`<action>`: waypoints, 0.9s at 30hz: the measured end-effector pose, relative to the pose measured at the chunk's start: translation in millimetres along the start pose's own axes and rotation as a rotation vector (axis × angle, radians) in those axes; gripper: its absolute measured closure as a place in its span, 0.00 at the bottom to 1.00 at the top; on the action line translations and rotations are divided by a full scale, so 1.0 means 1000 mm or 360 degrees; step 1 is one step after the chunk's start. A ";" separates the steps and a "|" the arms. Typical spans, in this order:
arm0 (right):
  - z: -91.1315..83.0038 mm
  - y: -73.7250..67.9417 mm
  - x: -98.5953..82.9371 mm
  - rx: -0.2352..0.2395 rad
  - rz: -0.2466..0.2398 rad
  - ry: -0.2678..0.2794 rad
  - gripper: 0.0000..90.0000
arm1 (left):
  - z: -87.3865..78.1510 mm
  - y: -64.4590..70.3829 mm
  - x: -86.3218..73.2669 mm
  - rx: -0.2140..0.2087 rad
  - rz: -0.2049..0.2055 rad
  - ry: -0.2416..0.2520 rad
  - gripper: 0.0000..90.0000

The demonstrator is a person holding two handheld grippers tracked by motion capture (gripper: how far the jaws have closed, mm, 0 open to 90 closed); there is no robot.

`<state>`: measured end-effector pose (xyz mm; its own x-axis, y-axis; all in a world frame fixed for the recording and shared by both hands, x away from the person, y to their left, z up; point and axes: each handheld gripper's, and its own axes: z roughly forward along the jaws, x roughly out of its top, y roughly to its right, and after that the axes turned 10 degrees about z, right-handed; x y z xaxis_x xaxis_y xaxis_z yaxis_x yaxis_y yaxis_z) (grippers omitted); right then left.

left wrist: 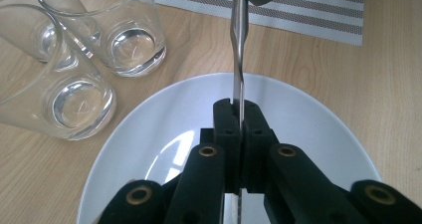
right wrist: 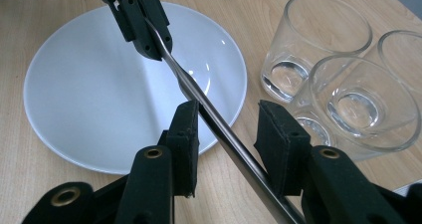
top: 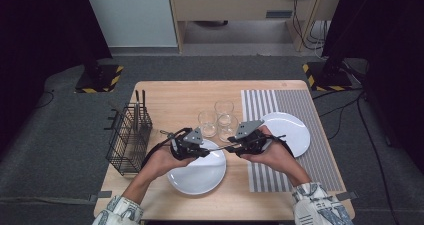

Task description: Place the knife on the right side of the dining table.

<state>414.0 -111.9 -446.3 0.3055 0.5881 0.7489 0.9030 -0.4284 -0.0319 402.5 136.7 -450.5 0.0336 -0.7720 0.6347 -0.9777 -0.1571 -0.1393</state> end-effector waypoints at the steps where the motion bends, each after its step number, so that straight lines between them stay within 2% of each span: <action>1: 0.001 0.000 -0.001 0.0004 0.0009 0.0001 0.68 | 0.000 0.000 0.000 -0.0001 0.0003 -0.0005 0.98; 5: 0.005 -0.001 -0.003 0.0007 0.0025 -0.0018 0.65 | 0.000 0.000 0.000 -0.0002 0.0005 -0.0020 0.98; 12: 0.014 -0.004 0.004 -0.0008 -0.0020 -0.0028 0.55 | -0.004 -0.003 -0.002 0.0023 -0.0020 0.0006 0.98; 18: 0.019 -0.007 0.009 -0.0001 -0.0044 -0.0016 0.54 | -0.007 -0.006 0.000 0.0036 -0.0008 -0.0008 0.98; 27: 0.017 -0.010 0.011 -0.0045 -0.0069 0.0015 0.49 | -0.010 -0.006 0.002 0.0040 0.0004 -0.0003 0.98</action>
<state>413.0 -89.6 -449.3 0.2634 0.6001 0.7553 0.9065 -0.4219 0.0190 406.2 141.8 -441.0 0.0316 -0.7738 0.6327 -0.9723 -0.1703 -0.1598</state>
